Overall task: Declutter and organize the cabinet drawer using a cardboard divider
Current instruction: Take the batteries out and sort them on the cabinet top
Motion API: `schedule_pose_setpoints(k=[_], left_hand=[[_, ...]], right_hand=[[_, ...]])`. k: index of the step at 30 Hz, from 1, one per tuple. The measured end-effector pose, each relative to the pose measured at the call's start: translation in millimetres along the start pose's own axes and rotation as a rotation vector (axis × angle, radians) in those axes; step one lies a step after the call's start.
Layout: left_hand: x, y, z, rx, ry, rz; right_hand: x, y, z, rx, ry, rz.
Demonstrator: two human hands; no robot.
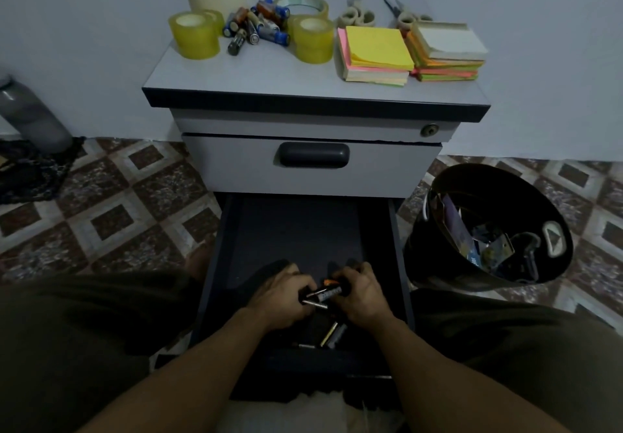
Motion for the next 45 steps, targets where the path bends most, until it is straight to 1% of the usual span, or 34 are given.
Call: schedule_pose_setpoints(k=[8,13,17,24,28,31,34,38,43,45], left_hand=[[19.6,4.9,-15.8,-0.11,-0.035,-0.028],[19.1,4.7,-18.1,-0.126,-0.04,0.021],[18.4,6.7,-17.2,-0.103,-0.043,0.04],[25.0,8.0,-18.8,-0.143,0.016,0.008],[29.7,10.8,-21.5,-0.154,0.003,-0.05],[30.2,9.7,-21.9,-0.153,-0.008,-0.032],[26.8,7.4,-22.1,-0.146,-0.003,0.008],[19.2,6.7,-22.2,-0.125,0.044,0.06],[16.8,8.3,-22.0,-0.124,0.146,0.048],[18.8,7.0,-23.8,-0.144,0.142,0.044]], right_hand=[[-6.1,6.8,-2.6,-0.06,-0.009,0.028],[-1.8,9.7,-1.3,-0.082,-0.003,0.0],[-2.7,9.8,0.6,-0.076,0.007,-0.024],[-3.4,8.6,-2.6,-0.141,0.087,-0.032],[-11.0,11.1,-1.2,-0.142,0.223,0.069],[-17.1,13.7,0.6,-0.143,0.378,0.159],[-18.7,14.6,2.7,-0.136,0.51,0.199],[-18.7,14.5,11.4,-0.128,0.597,0.224],[-19.0,10.8,13.1,-0.138,0.64,0.245],[-19.3,9.8,12.9,-0.13,0.663,0.26]])
Point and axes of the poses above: each hand's wrist, its own y-axis towards the middle knuckle, its own z-axis out of the palm, x = y × z, the point moved 7 cm from there along y, towards the middle knuckle, and after that the axes turned 6 degrees about -z, right-handed, at the moved point
